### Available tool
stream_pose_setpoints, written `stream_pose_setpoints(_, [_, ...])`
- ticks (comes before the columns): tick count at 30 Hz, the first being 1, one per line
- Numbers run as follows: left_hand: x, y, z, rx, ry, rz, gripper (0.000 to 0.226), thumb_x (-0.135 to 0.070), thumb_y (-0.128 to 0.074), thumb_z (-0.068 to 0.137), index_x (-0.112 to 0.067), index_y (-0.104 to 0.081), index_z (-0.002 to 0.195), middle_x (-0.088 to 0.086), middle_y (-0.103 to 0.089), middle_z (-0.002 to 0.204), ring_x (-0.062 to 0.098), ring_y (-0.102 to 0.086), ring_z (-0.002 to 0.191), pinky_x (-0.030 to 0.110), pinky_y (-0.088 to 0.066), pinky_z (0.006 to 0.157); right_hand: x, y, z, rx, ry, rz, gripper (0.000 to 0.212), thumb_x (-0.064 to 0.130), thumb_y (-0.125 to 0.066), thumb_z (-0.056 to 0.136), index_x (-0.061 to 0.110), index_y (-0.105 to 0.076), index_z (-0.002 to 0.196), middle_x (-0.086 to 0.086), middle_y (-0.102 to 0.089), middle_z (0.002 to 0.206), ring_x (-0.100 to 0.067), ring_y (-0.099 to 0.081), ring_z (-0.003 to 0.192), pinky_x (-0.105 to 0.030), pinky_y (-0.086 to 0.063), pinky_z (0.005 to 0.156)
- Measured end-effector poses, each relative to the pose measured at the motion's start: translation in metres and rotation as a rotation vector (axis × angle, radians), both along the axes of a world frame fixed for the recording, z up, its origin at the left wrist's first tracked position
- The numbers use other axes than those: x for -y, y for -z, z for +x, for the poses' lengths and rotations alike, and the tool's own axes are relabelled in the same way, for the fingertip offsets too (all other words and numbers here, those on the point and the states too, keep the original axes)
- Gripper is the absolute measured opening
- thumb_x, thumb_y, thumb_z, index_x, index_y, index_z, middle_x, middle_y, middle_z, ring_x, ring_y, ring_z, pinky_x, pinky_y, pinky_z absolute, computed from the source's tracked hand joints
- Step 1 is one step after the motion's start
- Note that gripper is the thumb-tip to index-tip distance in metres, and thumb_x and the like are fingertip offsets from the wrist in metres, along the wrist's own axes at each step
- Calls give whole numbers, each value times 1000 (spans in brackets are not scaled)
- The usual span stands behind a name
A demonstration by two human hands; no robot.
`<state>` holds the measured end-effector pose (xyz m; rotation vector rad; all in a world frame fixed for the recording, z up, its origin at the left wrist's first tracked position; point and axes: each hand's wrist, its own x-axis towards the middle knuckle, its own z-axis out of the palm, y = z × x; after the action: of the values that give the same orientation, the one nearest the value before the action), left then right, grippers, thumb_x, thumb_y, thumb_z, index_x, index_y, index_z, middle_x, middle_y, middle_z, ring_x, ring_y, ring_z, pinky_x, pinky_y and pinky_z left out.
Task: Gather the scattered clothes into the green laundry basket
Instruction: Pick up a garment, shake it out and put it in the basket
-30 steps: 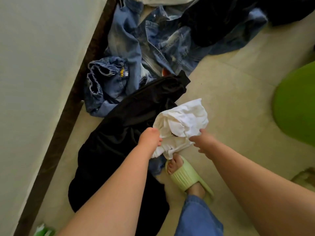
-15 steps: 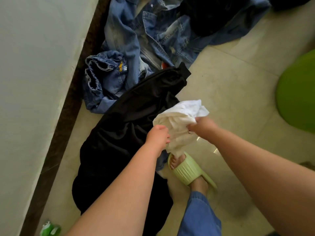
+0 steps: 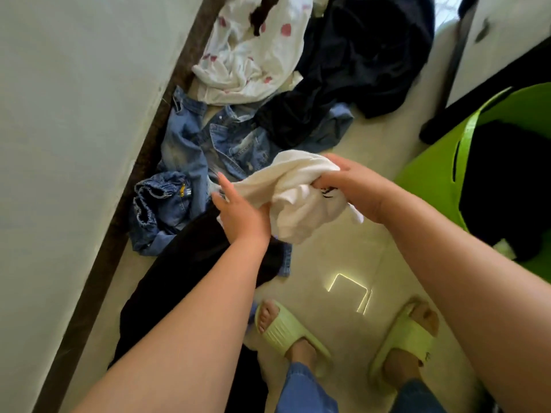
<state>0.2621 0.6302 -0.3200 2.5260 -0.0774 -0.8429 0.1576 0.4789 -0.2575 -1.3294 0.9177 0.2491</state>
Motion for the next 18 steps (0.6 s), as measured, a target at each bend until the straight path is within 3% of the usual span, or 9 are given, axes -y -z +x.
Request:
stream_pose_setpoints(3, [42, -37, 4, -28, 212, -10, 86, -36, -61, 89, -36, -4, 153, 19, -2, 160, 35, -23, 144, 46, -33, 108, 32, -33, -7, 47, 121, 122, 15, 20, -62, 83, 21, -70, 95, -5, -72, 89, -18, -67, 77, -36, -53, 78])
stream_pose_setpoints(5, [60, -51, 8, 2, 447, -13, 49, -25, -55, 89, -34, -48, 137, 17, -34, 152, 34, -27, 142, 45, -31, 108, 47, -49, -14, 26, 148, 285, 18, 26, -61, 89, 12, -69, 96, -9, -71, 86, -19, -68, 72, -36, -54, 75])
stream_pose_setpoints(6, [67, -59, 9, 5, 515, -53, 31, -21, -55, 86, -29, -64, 114, 11, -57, 131, 31, -43, 130, 39, -39, 99, 55, -55, -20, 32, 138, 350, 26, 33, -60, 89, 10, -69, 97, -8, -72, 86, -19, -69, 73, -33, -56, 74])
stream_pose_setpoints(7, [79, -73, 7, -23, 508, -115, 18, -20, -56, 82, -23, -68, 95, 4, -67, 104, 26, -58, 107, 33, -45, 81, 68, -65, -31, 45, 131, 349, 31, 39, -59, 90, 11, -69, 99, -7, -73, 86, -19, -70, 74, -31, -57, 72])
stream_pose_setpoints(8, [85, -85, 8, -88, 447, -183, 11, -23, -57, 78, -20, -66, 84, -1, -64, 83, 20, -58, 82, 30, -42, 65, 76, -68, -38, 48, 132, 324, 33, 42, -57, 91, 13, -70, 101, -6, -74, 87, -19, -71, 77, -31, -57, 73])
stream_pose_setpoints(10, [102, -111, 11, -201, 311, -286, 13, -31, -58, 73, -18, -59, 76, 2, -51, 68, 17, -44, 63, 30, -31, 55, 95, -75, -53, 31, 134, 177, 35, 47, -57, 91, 18, -70, 108, -6, -75, 97, -23, -71, 90, -37, -57, 82])
stream_pose_setpoints(14, [142, -164, 11, -170, 310, -352, 23, -34, -59, 87, -12, -61, 79, 3, -53, 71, 15, -45, 64, 32, -35, 61, 130, -98, -83, -44, 14, -82, 40, 57, -70, 76, 31, -73, 106, 3, -75, 100, -20, -71, 95, -45, -56, 89])
stream_pose_setpoints(16, [163, -184, 6, -134, 336, -383, 25, -35, -56, 91, -12, -63, 85, 0, -59, 76, 14, -51, 69, 29, -40, 63, 142, -111, -92, -56, -93, -98, 39, 47, -78, 73, 32, -71, 108, 5, -75, 99, -17, -71, 95, -42, -57, 87])
stream_pose_setpoints(18, [184, -206, -7, -52, 405, -420, 24, -34, -54, 94, -17, -59, 78, -4, -58, 74, 10, -51, 67, 24, -40, 58, 151, -128, -101, -80, -164, -163, 38, 35, -82, 69, 32, -70, 106, 7, -75, 95, -14, -70, 91, -38, -58, 82])
